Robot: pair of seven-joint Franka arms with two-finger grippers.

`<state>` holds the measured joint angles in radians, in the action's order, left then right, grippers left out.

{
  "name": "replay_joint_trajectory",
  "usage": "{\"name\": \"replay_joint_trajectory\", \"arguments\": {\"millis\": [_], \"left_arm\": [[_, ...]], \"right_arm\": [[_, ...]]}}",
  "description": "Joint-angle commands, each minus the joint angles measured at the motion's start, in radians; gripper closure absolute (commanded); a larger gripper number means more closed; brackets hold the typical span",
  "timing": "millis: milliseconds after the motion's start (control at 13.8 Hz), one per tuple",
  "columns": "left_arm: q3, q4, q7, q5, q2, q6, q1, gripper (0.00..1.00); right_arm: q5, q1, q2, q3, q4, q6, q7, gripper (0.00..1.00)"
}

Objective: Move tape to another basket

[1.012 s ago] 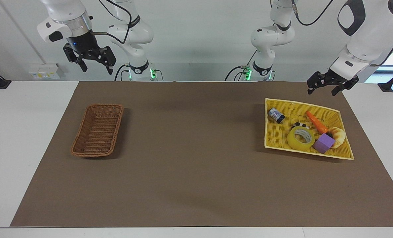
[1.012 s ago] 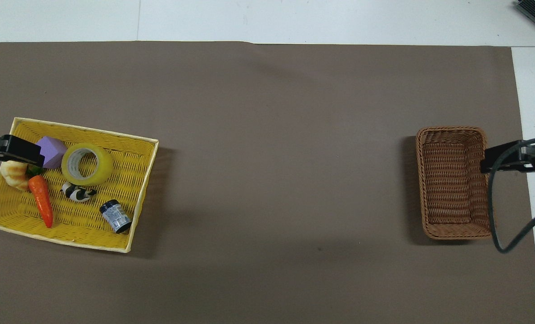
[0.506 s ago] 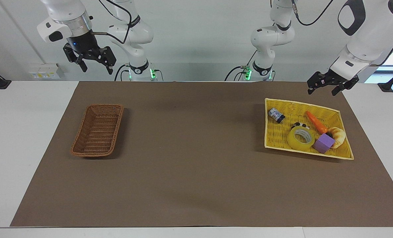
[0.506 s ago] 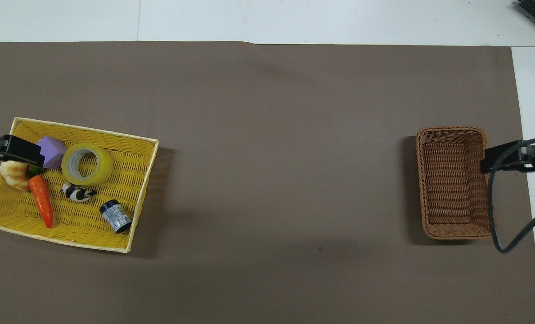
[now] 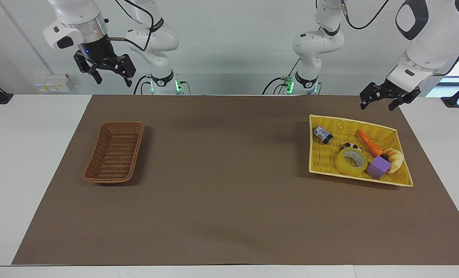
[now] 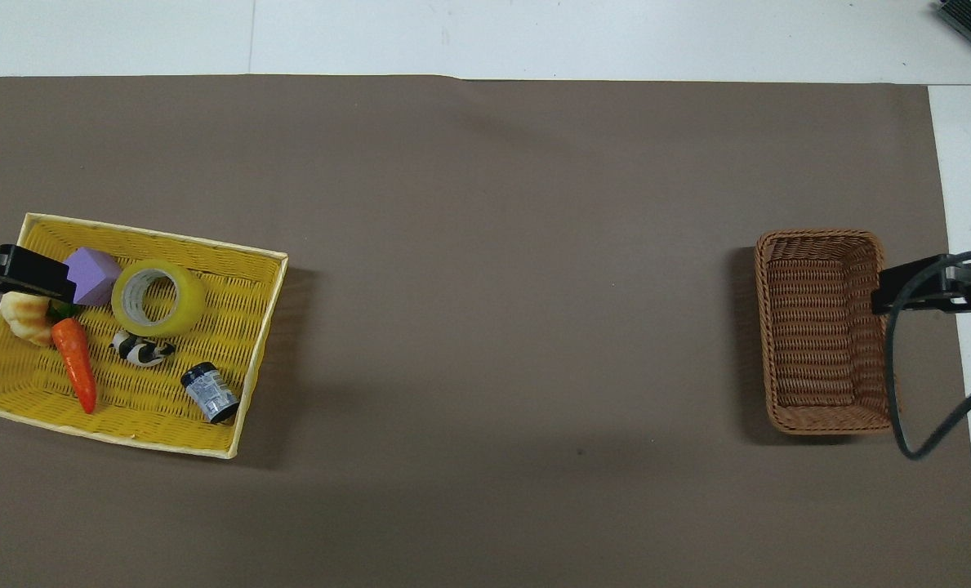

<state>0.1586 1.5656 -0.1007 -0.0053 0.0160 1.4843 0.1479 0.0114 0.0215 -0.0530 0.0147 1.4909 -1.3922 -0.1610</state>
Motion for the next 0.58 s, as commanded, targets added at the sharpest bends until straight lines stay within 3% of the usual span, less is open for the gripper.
{"name": "replay_joint_trajectory", "arguments": {"millis": [0,506], "left_arm": [[-0.008,0.007,-0.02,-0.01,-0.019,-0.018,-0.004,0.0],[-0.01,0.085,-0.155,-0.01,-0.025,0.065,-0.008,0.0]], "right_arm": [[-0.019,-0.006,-0.011,0.001,0.015,-0.013,0.024,0.0],[-0.019,-0.006,-0.011,0.001,0.015,-0.013,0.026,0.0]]}}
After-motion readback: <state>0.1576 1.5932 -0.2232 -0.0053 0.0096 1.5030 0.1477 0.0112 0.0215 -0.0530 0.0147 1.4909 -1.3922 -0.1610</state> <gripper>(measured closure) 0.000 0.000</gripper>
